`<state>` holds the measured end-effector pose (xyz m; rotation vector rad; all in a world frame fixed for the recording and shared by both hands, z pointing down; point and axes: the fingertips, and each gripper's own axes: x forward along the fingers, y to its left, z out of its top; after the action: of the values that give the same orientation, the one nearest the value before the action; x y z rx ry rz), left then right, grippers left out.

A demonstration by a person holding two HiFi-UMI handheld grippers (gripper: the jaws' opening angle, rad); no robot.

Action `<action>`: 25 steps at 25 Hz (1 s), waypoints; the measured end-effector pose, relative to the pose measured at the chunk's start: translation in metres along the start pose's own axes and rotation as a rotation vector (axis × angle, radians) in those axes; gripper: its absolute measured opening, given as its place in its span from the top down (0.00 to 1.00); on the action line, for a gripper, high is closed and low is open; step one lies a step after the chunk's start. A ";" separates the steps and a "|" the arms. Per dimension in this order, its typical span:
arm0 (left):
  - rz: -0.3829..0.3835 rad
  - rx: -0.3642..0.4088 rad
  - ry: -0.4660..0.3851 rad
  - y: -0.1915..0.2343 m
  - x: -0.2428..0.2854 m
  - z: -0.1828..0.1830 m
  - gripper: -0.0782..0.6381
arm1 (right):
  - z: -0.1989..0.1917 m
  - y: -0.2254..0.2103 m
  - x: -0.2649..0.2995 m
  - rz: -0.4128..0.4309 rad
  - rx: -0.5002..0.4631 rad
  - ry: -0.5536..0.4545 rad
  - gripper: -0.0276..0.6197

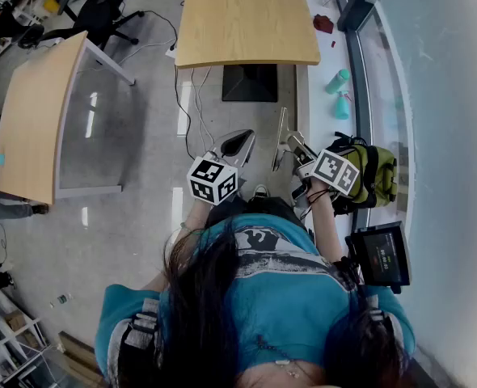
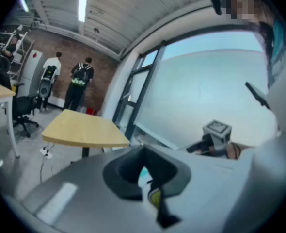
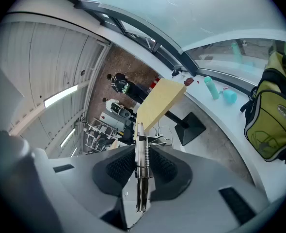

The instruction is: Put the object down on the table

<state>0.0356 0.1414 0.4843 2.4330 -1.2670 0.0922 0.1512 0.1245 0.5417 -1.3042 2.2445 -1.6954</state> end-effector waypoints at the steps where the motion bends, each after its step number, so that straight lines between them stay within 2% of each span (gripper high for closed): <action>1: -0.002 0.001 0.000 -0.003 0.004 -0.001 0.89 | 0.004 -0.002 0.000 0.001 -0.002 0.001 0.82; 8: 0.001 -0.007 0.011 -0.015 0.024 -0.010 0.89 | 0.018 -0.018 -0.001 0.005 -0.005 0.019 0.82; 13: 0.009 -0.003 0.023 -0.009 0.037 -0.010 0.89 | 0.028 -0.031 0.004 -0.007 0.013 0.018 0.82; 19: 0.009 -0.012 0.027 0.010 0.054 0.000 0.89 | 0.046 -0.034 0.023 -0.020 0.029 0.014 0.82; 25: -0.010 -0.008 0.042 0.050 0.077 0.014 0.89 | 0.065 -0.025 0.063 -0.031 0.042 0.006 0.82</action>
<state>0.0391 0.0512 0.5053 2.4176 -1.2347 0.1341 0.1569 0.0332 0.5634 -1.3336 2.1908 -1.7492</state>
